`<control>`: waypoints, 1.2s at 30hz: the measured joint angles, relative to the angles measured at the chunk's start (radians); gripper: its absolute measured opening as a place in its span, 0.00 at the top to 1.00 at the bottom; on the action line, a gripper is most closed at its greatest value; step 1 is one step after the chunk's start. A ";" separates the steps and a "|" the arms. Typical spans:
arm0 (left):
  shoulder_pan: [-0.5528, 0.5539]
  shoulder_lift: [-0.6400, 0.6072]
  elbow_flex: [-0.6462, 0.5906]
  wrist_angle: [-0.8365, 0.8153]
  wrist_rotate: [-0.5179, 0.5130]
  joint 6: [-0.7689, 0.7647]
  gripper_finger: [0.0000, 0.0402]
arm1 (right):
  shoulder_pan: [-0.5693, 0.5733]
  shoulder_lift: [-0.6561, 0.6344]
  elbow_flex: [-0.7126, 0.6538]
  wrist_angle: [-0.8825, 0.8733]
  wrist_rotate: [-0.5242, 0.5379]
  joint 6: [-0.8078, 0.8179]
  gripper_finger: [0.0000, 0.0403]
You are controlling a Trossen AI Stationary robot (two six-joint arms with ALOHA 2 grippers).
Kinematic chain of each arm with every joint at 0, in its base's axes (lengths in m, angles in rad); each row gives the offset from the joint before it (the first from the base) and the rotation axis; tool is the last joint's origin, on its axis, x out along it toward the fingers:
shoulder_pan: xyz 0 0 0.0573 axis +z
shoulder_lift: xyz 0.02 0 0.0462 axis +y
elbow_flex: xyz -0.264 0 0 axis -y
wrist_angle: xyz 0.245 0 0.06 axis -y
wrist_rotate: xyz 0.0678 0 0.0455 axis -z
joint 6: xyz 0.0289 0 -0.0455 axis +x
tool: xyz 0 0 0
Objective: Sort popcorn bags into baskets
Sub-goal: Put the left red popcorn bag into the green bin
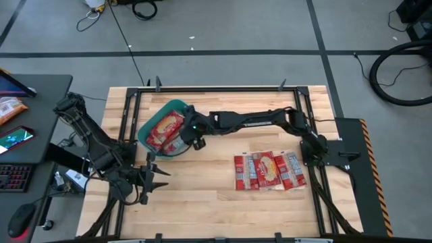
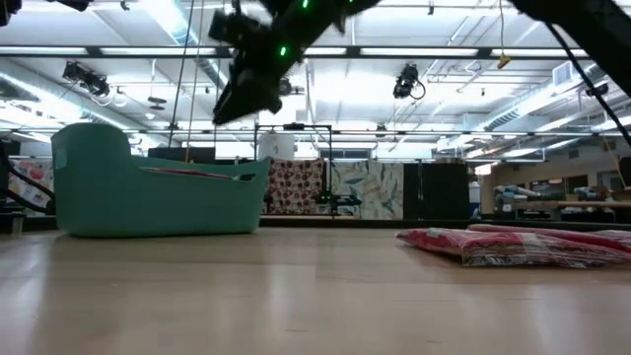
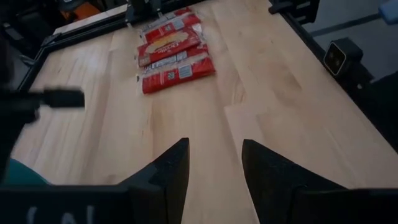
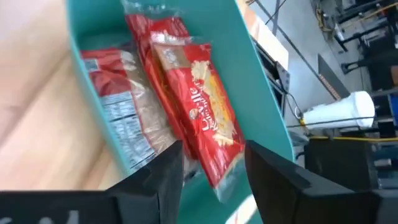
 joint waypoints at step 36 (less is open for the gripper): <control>0.000 0.002 0.000 0.002 0.000 -0.131 0.62 | 0.315 -0.258 -0.439 -0.769 0.082 0.887 0.58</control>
